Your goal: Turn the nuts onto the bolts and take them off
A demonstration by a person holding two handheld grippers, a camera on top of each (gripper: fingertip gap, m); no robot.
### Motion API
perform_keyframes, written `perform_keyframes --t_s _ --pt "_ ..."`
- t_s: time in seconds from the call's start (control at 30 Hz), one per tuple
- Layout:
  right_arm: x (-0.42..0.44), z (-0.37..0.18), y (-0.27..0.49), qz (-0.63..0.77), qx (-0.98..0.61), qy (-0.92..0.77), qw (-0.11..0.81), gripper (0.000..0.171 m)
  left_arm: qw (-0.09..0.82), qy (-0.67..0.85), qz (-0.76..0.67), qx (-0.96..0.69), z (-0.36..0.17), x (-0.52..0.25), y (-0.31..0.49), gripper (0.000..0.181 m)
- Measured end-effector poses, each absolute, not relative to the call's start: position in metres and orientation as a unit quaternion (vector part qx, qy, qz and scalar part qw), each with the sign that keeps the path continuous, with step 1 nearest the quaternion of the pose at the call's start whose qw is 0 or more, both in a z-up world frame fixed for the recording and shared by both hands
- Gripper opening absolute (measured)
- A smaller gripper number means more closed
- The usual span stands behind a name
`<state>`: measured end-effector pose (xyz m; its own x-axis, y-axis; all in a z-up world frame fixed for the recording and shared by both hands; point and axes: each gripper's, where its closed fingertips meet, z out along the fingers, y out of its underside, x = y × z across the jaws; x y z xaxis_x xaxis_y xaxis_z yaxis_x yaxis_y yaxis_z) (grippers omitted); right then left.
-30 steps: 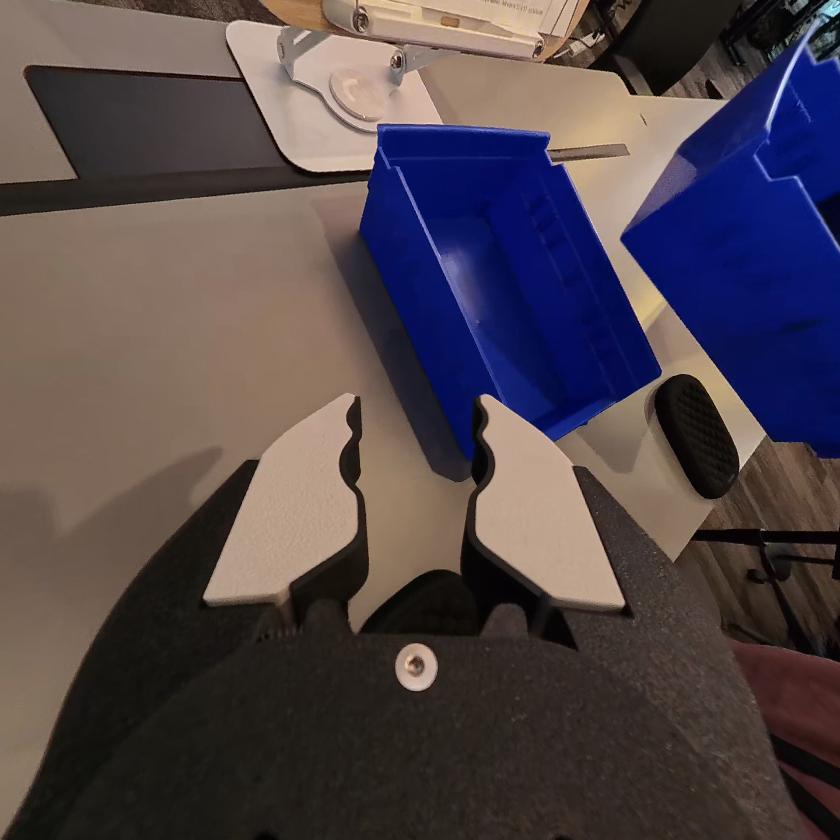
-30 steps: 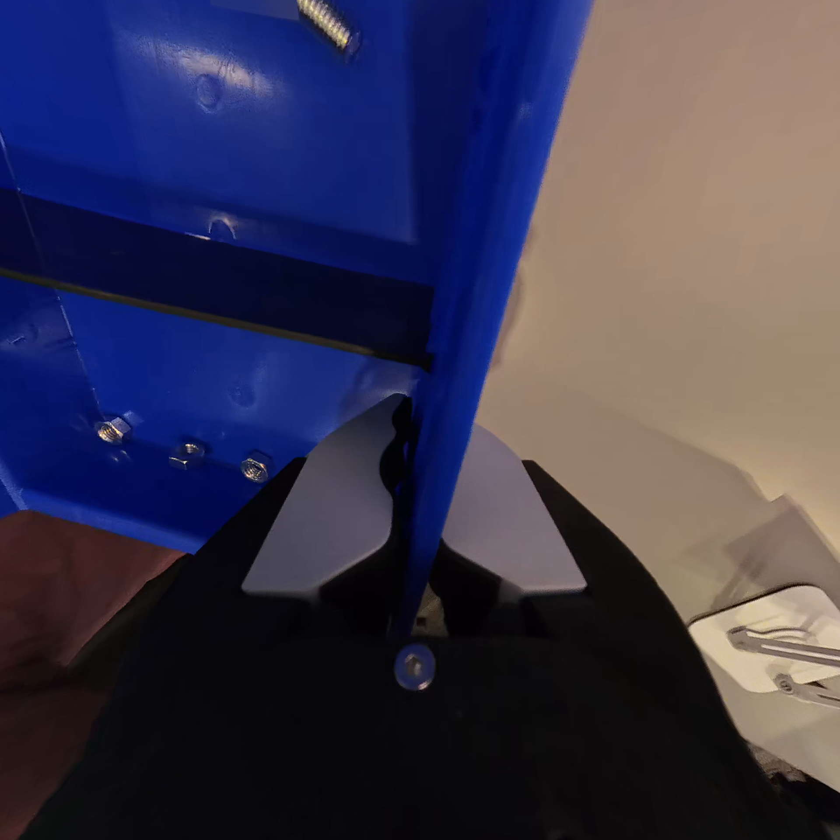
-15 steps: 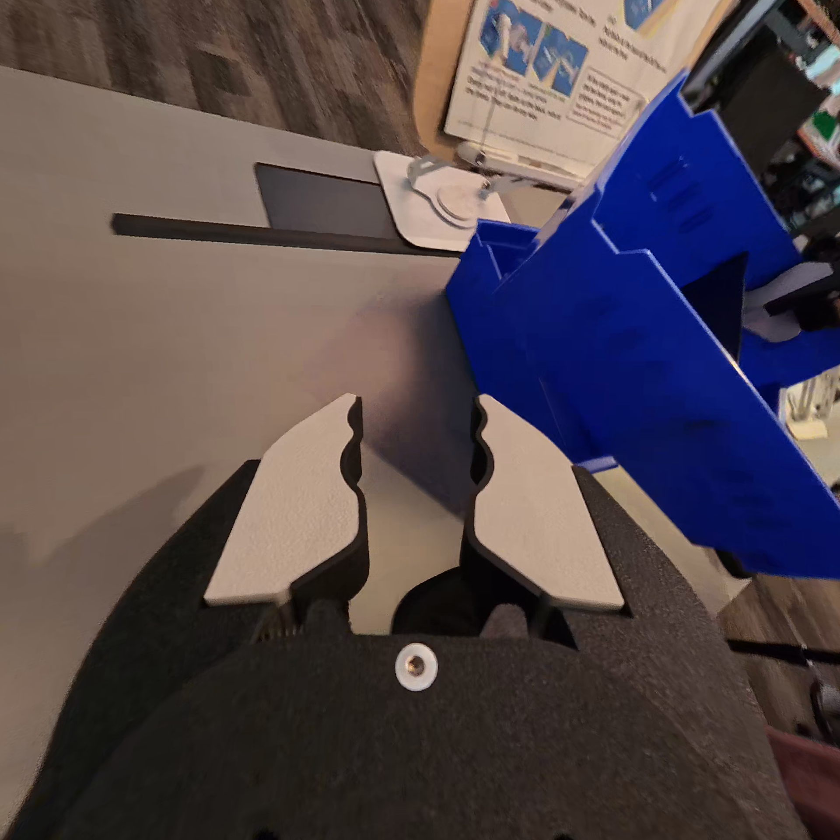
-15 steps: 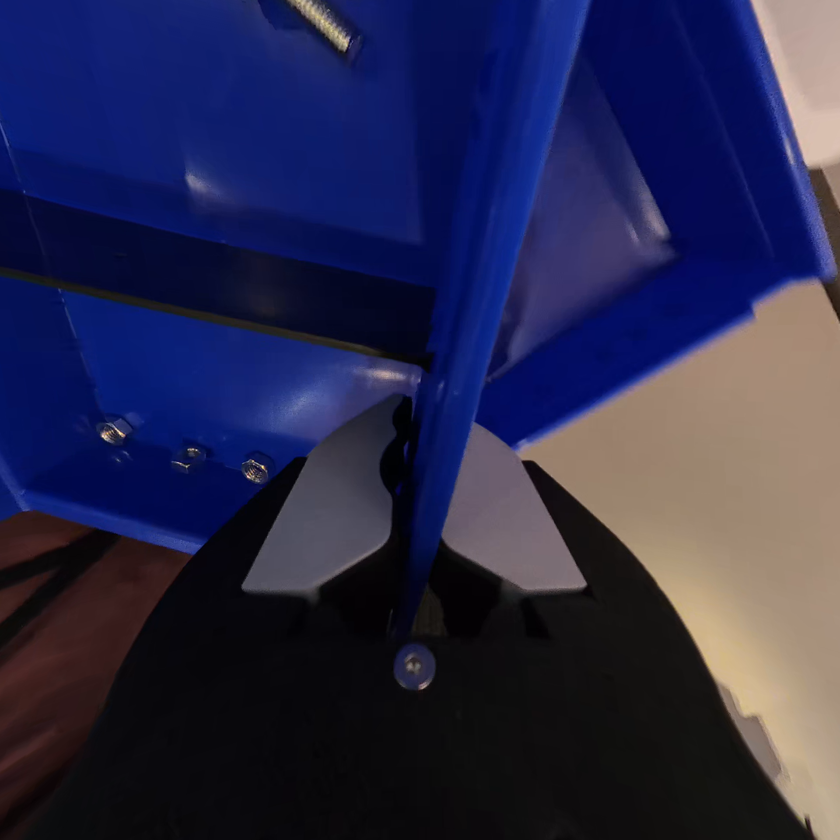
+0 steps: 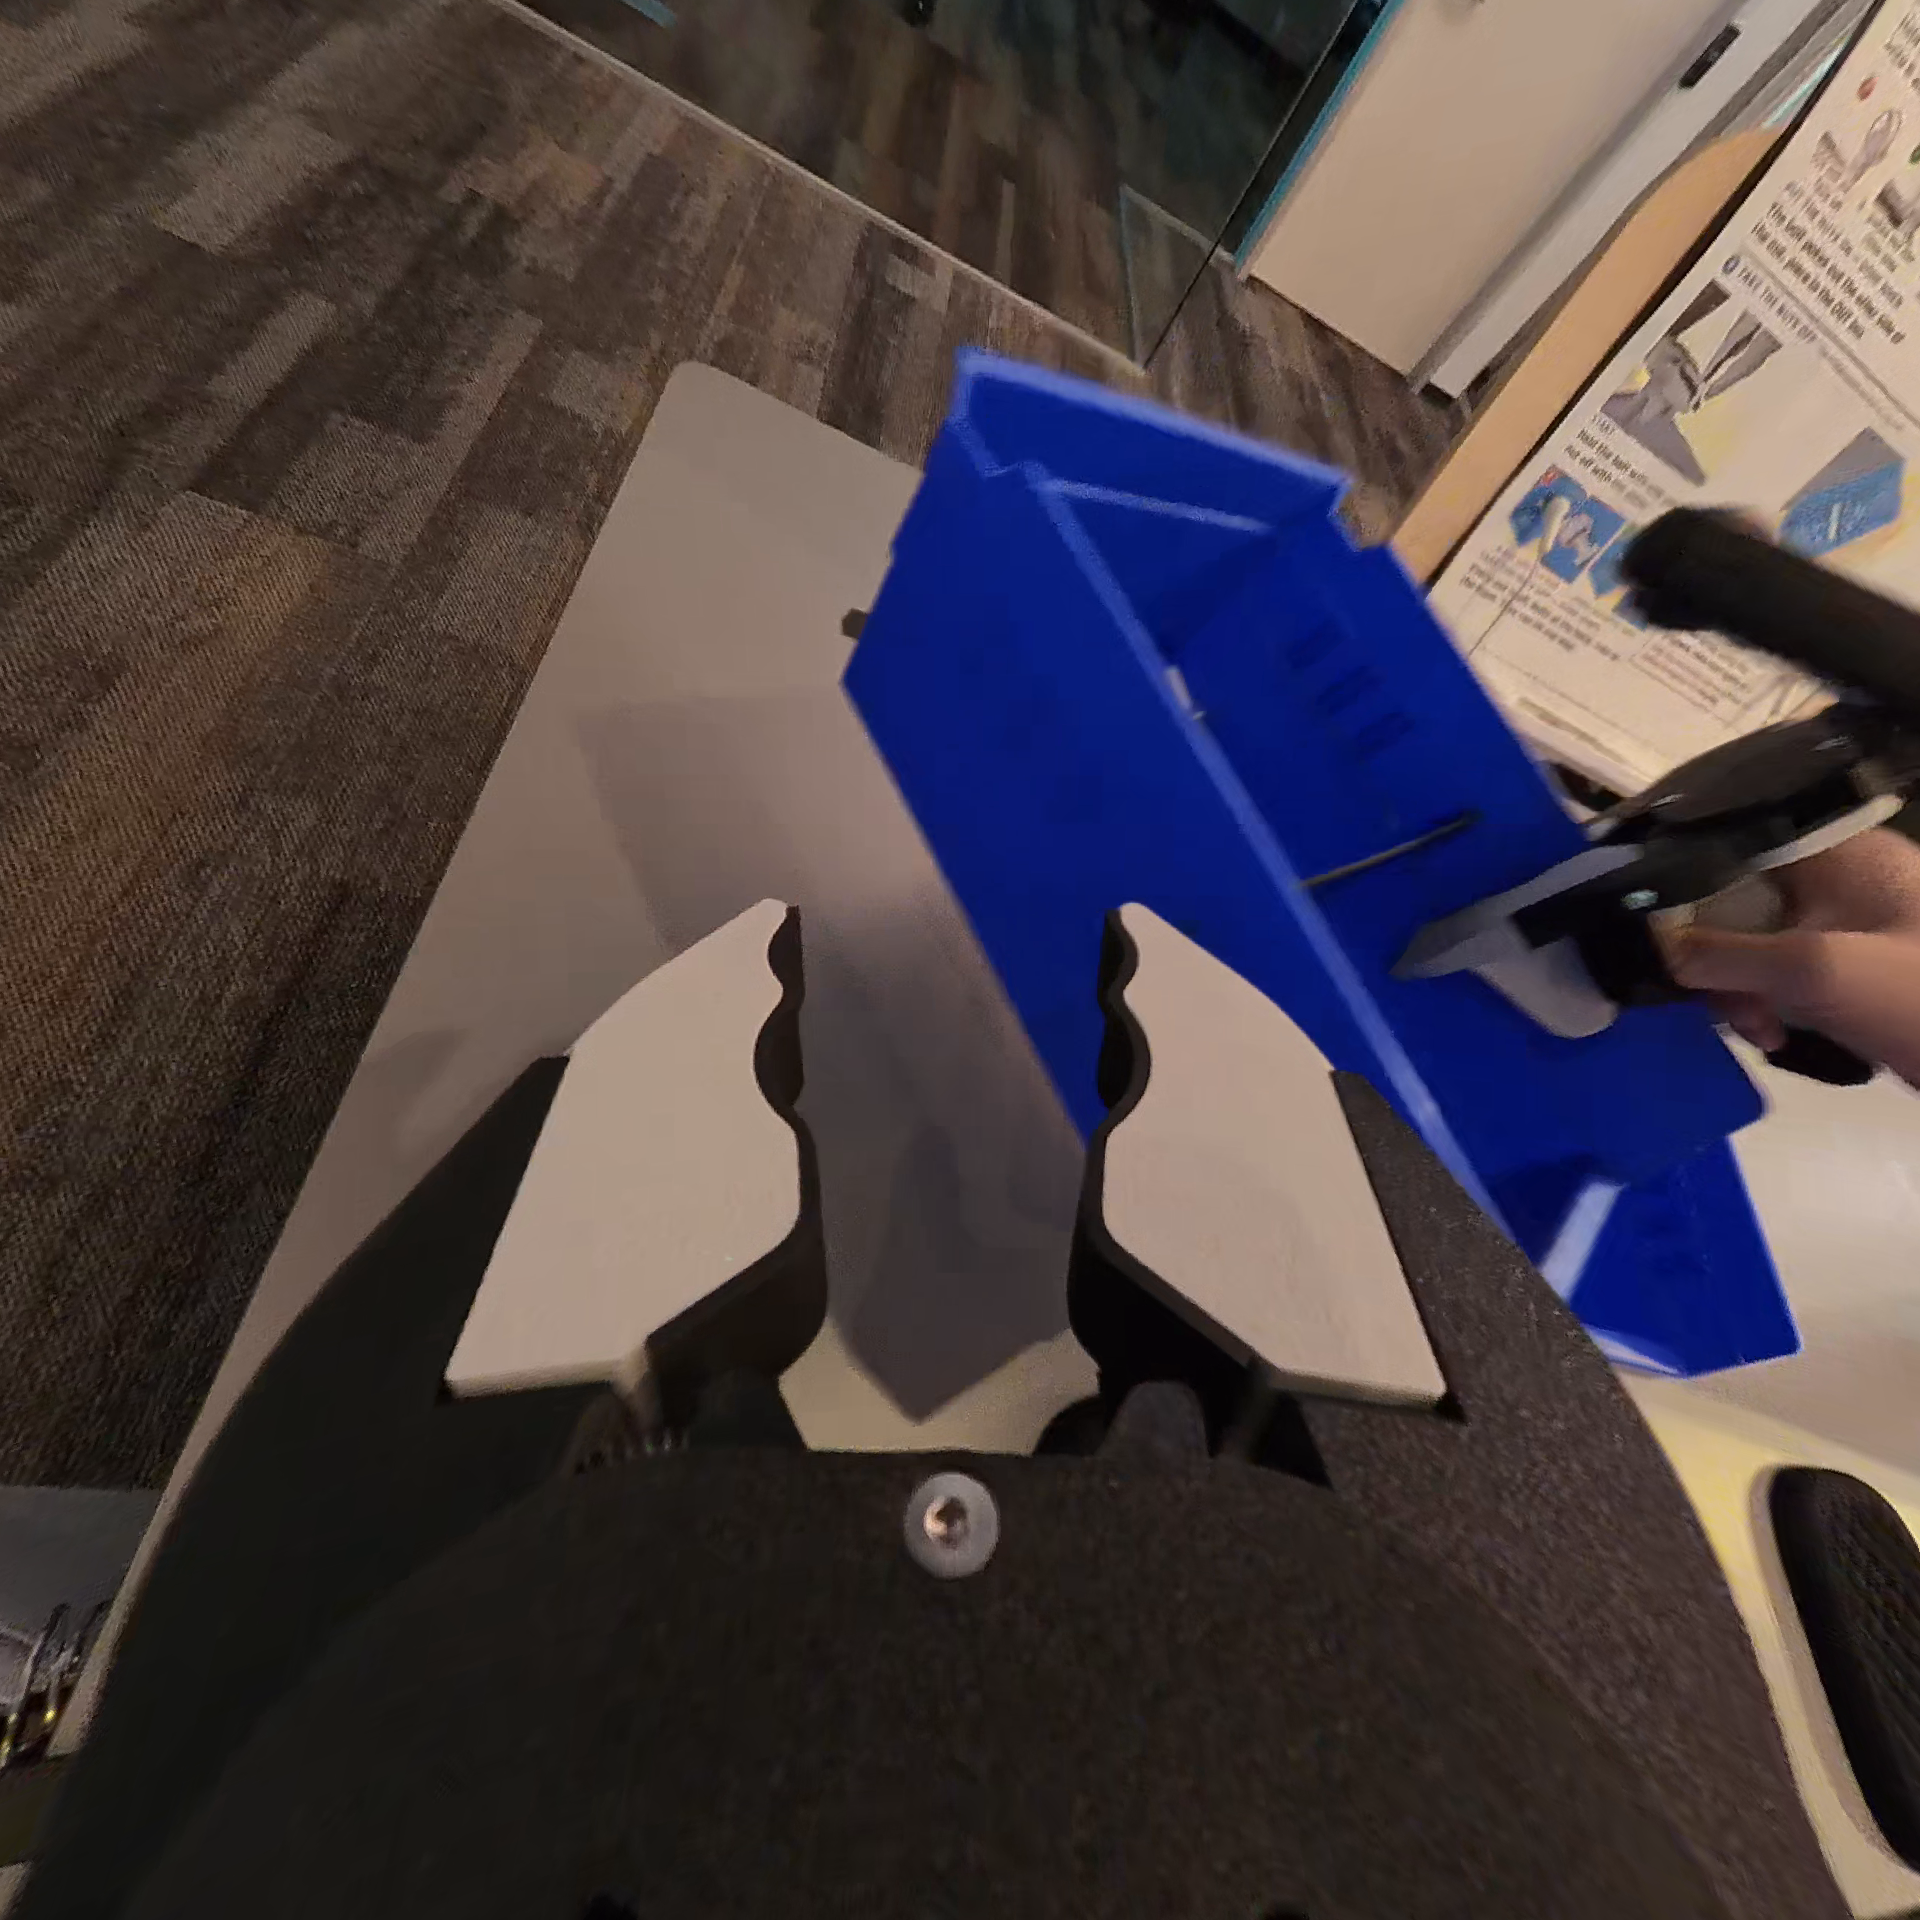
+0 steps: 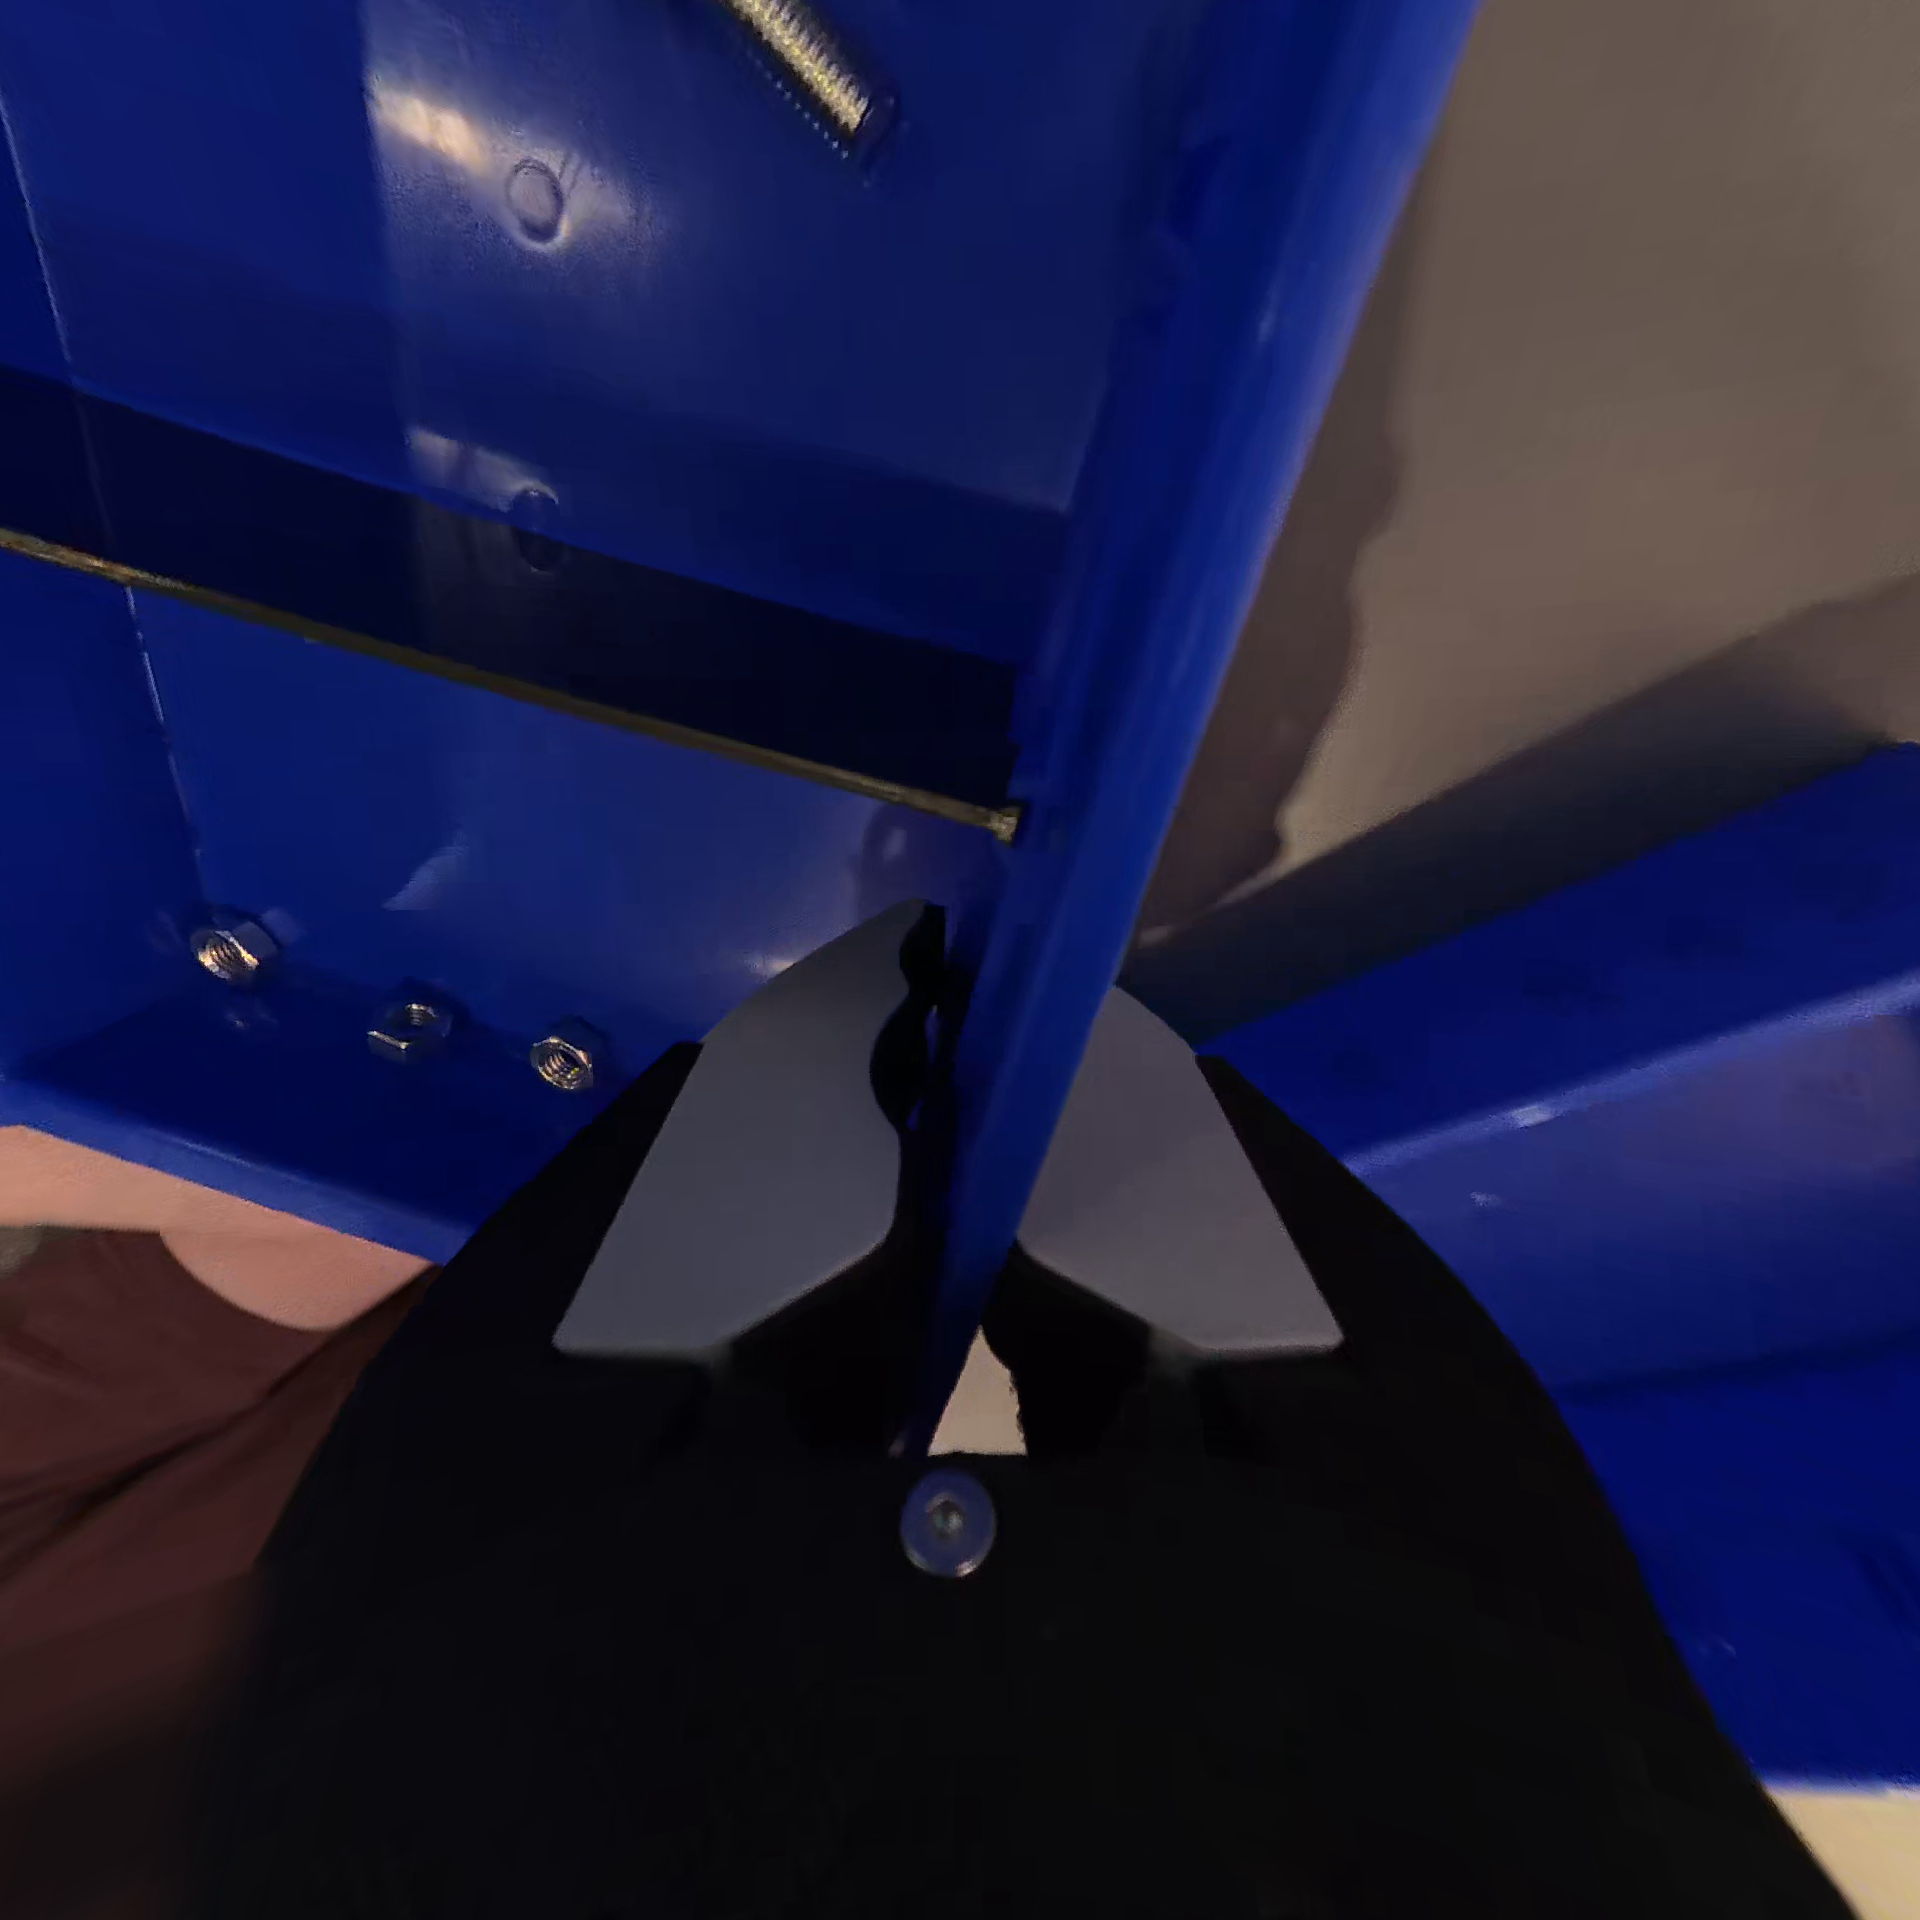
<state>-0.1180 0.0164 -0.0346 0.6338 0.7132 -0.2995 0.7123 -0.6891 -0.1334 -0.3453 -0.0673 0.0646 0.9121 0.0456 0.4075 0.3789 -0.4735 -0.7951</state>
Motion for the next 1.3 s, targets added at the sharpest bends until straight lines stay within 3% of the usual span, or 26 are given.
perform_keyframes --t_s 0.3,0.5,0.57,0.73,0.87,1.0,1.13,1.17,1.2,1.3 --pt "-0.140 -0.116 0.014 0.143 -0.928 -0.343 0.003 0.004 0.480 -0.091 -0.193 -0.851 0.060 -0.328 -0.059 0.054" --pt "-0.137 -0.136 0.012 0.134 -0.941 -0.311 0.008 0.006 0.474 -0.075 -0.197 -0.855 0.058 -0.321 -0.055 0.053" --pt "-0.139 -0.133 0.013 0.134 -0.940 -0.313 0.024 0.015 0.489 -0.078 -0.198 -0.846 0.064 -0.323 -0.054 0.052" --pt "-0.121 -0.048 0.030 0.152 -0.897 -0.354 0.216 0.033 0.489 -0.069 -0.216 -0.842 0.065 -0.320 -0.059 0.052" --pt "0.022 0.013 0.051 0.031 -0.889 -0.266 0.372 0.053 0.490 -0.072 -0.225 -0.839 0.065 -0.321 -0.059 0.052" --pt "0.152 -0.030 0.048 0.012 -0.947 -0.132 0.292 0.061 0.488 -0.072 -0.227 -0.840 0.064 -0.319 -0.058 0.052" --pt "0.183 -0.086 0.034 0.024 -0.970 -0.123 0.208 0.059 0.492 -0.071 -0.219 -0.840 0.068 -0.316 -0.057 0.050" --pt "0.178 -0.098 0.028 0.047 -0.974 -0.133 0.177 0.047 0.498 -0.073 -0.217 -0.837 0.071 -0.316 -0.057 0.049" --pt "0.175 -0.108 0.023 0.068 -0.976 -0.145 0.151 0.015 0.501 -0.073 -0.216 -0.835 0.073 -0.314 -0.057 0.049" --pt "0.187 -0.113 0.025 0.096 -0.979 -0.130 0.122 0.007 0.496 -0.060 -0.202 -0.842 0.074 -0.306 -0.057 0.048"
